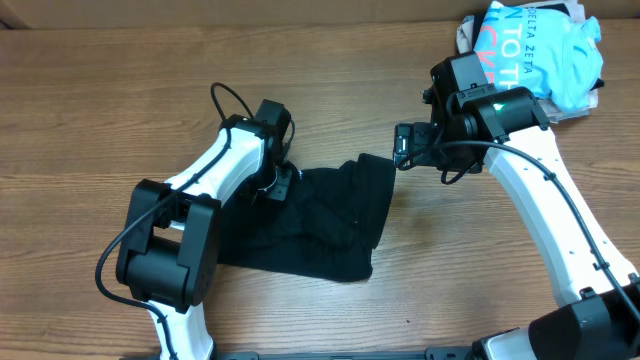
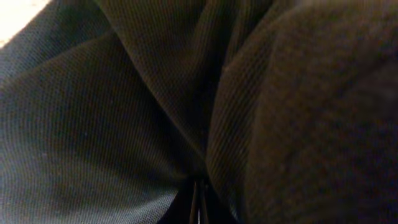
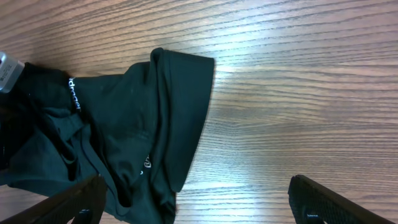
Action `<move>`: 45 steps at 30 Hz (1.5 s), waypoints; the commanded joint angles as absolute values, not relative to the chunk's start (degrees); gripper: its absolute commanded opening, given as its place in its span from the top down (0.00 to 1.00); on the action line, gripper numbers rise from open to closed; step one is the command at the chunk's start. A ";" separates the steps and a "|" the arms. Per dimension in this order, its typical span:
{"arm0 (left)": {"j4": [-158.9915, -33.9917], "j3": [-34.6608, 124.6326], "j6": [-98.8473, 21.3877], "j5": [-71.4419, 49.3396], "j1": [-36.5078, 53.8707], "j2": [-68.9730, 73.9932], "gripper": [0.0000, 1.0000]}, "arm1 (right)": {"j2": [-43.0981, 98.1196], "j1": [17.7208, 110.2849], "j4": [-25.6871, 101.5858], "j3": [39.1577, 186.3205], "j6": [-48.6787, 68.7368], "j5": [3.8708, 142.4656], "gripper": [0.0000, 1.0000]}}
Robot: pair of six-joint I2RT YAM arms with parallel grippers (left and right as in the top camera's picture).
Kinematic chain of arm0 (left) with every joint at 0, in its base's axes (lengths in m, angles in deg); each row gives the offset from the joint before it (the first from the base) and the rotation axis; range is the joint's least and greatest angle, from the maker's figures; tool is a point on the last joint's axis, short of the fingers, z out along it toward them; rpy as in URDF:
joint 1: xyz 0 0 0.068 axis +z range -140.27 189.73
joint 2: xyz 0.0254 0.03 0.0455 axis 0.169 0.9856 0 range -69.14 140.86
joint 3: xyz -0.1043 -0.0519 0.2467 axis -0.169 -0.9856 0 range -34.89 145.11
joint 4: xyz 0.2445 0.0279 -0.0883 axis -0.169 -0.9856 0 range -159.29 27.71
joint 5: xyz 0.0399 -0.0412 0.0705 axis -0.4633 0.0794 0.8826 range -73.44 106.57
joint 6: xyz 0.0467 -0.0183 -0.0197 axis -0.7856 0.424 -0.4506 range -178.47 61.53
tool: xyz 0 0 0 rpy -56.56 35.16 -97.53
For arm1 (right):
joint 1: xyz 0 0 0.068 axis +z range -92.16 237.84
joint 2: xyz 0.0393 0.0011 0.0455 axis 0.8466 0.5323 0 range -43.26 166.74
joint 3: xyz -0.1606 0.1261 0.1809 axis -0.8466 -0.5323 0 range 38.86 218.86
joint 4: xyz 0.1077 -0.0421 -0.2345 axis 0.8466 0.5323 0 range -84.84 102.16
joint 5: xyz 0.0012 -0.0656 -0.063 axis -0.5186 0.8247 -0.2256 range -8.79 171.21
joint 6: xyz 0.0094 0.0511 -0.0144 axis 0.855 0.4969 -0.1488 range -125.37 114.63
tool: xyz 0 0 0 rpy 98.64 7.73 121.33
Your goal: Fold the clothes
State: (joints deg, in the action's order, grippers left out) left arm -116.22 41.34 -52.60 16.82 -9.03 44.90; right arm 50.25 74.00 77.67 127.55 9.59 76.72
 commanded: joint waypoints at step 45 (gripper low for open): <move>-135.01 77.88 -57.21 8.18 -3.83 49.97 0.65 | 56.00 73.85 59.88 101.10 18.95 49.44 0.00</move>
